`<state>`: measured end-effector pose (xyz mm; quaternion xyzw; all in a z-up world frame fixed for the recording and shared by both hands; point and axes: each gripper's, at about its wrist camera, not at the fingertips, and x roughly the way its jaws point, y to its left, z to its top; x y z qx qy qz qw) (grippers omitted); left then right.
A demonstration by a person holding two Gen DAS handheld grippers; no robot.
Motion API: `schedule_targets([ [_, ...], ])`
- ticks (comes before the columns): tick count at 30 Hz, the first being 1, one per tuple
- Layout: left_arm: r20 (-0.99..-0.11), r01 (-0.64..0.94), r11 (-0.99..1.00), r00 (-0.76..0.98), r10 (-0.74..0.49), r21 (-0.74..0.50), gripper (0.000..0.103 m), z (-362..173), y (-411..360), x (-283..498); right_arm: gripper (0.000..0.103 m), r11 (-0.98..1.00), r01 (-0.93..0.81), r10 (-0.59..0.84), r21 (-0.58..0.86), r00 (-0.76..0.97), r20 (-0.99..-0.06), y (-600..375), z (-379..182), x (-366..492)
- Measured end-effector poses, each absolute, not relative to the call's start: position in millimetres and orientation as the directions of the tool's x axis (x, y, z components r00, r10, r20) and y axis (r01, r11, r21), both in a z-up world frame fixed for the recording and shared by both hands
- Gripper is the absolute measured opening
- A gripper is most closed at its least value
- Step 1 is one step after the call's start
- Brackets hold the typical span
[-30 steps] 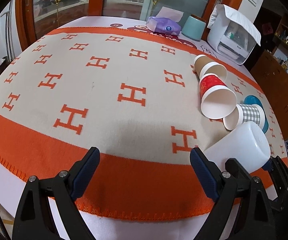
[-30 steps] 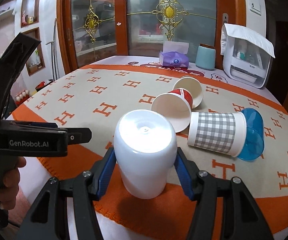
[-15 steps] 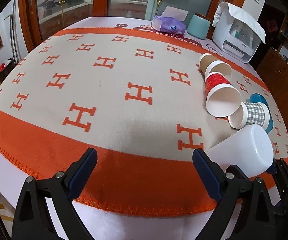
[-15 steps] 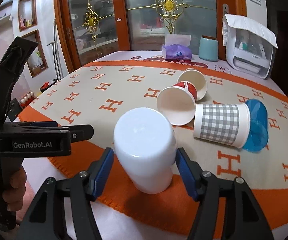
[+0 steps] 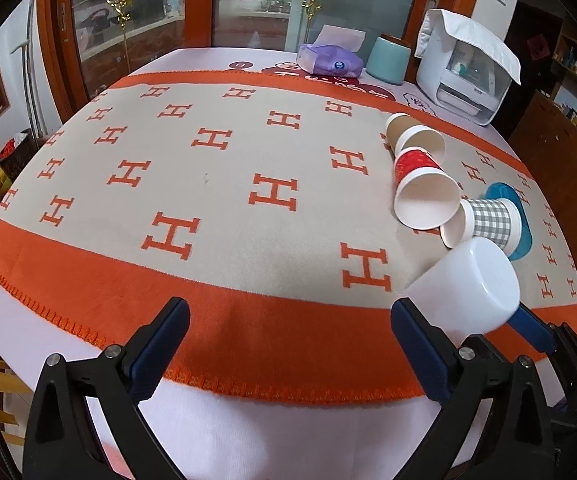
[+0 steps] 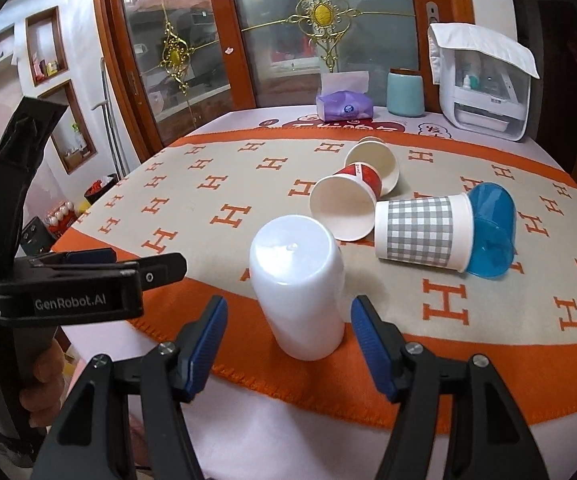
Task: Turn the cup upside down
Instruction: 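Open the right tool and pull it back from the white cup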
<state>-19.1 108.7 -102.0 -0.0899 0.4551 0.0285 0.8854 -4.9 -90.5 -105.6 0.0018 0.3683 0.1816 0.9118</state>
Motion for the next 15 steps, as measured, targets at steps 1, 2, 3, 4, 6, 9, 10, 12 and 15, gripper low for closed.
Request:
schedule_targets([
  [1, -0.810, -0.130, 0.983, 0.586, -0.028, -0.127, 0.100, -100, 108, -21, 0.064, 0.934, -0.326, 0.334, 0.144, 0.663, -0.670, -92, -103, -6],
  [2, -0.807, -0.127, 0.985, 0.590, -0.021, -0.119, 0.100, -97, 107, -23, 0.064, 0.936, -0.319, 0.333, 0.148, 0.665, -0.668, -93, -101, -8],
  [3, -0.805, -0.127, 0.985, 0.593, -0.017, -0.114, 0.100, -96, 106, -25, 0.064, 0.939, -0.312, 0.327, 0.148, 0.668, -0.668, -94, -99, -9],
  [4, -0.801, -0.127, 0.986, 0.599, -0.011, -0.108, 0.101, -93, 106, -27, 0.064, 0.940, -0.306, 0.323, 0.148, 0.671, -0.667, -94, -96, -9],
  [6, -0.787, -0.126, 0.988, 0.616, 0.004, -0.094, 0.102, -86, 105, -32, 0.064, 0.943, -0.297, 0.320, 0.151, 0.678, -0.662, -96, -90, -11],
  [9, -0.772, -0.121, 0.990, 0.636, 0.017, -0.078, 0.102, -78, 104, -35, 0.064, 0.947, -0.284, 0.311, 0.152, 0.686, -0.657, -99, -82, -13],
  [10, -0.766, -0.118, 0.990, 0.642, 0.020, -0.073, 0.102, -75, 103, -36, 0.064, 0.948, -0.278, 0.308, 0.153, 0.688, -0.657, -100, -79, -14],
  [12, -0.757, -0.107, 0.992, 0.653, 0.020, -0.066, 0.102, -68, 101, -36, 0.064, 0.950, -0.269, 0.304, 0.156, 0.692, -0.655, -102, -71, -15],
  [15, -0.746, -0.096, 0.994, 0.666, 0.026, -0.051, 0.102, -60, 97, -36, 0.064, 0.954, -0.253, 0.295, 0.160, 0.698, -0.652, -107, -59, -15],
])
